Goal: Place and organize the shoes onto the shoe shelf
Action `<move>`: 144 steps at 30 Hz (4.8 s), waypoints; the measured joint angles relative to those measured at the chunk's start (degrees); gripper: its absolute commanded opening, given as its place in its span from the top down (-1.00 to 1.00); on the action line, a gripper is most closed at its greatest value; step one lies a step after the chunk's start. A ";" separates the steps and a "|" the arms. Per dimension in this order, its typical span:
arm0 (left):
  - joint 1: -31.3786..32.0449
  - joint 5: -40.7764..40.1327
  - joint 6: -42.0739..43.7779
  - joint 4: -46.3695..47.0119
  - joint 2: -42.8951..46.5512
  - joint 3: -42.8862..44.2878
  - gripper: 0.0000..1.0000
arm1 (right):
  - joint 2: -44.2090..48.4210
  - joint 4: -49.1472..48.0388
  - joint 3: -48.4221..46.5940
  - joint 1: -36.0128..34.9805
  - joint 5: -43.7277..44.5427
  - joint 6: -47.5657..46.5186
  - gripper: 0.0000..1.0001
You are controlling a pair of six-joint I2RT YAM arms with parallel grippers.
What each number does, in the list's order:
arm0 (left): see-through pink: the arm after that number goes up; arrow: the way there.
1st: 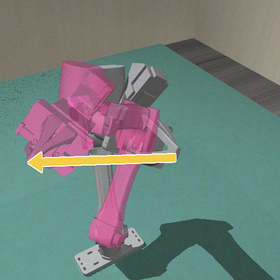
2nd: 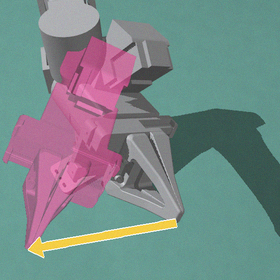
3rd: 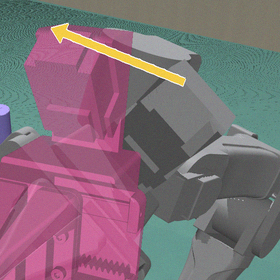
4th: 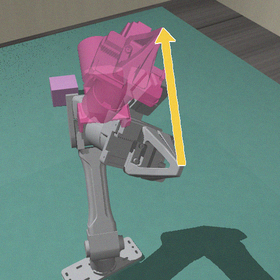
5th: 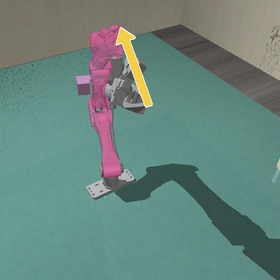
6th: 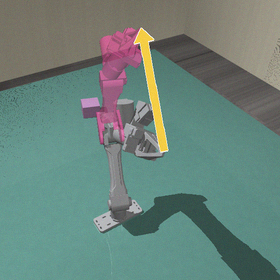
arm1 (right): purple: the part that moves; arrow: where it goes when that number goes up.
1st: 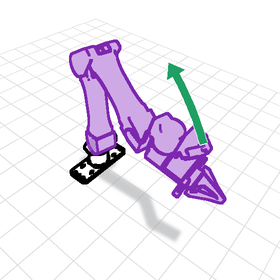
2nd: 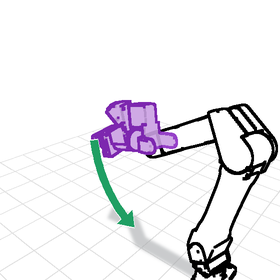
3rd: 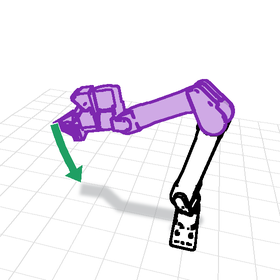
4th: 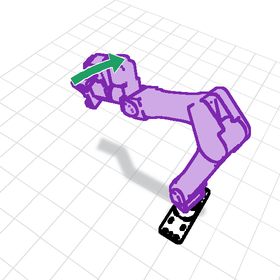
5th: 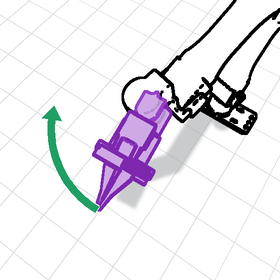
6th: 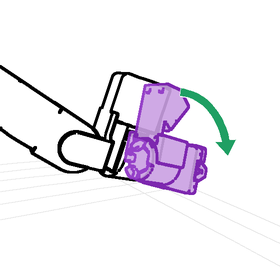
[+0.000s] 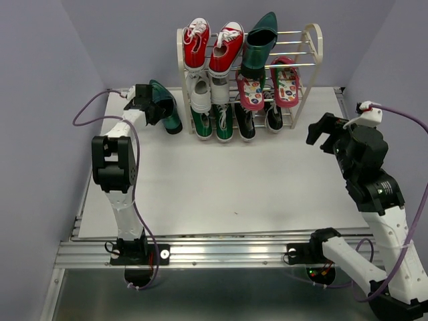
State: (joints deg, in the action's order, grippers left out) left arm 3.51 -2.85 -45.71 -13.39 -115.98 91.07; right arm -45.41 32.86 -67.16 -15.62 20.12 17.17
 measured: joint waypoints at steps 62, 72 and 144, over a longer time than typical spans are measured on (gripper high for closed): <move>47.25 -27.71 -22.40 -23.47 67.71 -44.94 -0.98 | -37.31 -7.28 10.64 -42.95 -11.63 2.64 -1.00; 44.74 -29.00 -21.84 -25.53 71.89 -47.23 -0.98 | -47.87 -12.72 5.20 -43.32 -10.51 0.13 -1.00; 37.20 -24.24 -8.55 -9.84 58.88 -45.46 -0.98 | -56.33 -19.19 -61.13 -20.50 33.27 -43.54 0.98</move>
State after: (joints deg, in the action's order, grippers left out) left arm 40.71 -27.09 -54.26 -23.22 -57.10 45.60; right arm -101.73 13.67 -128.29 -36.12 53.39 -26.37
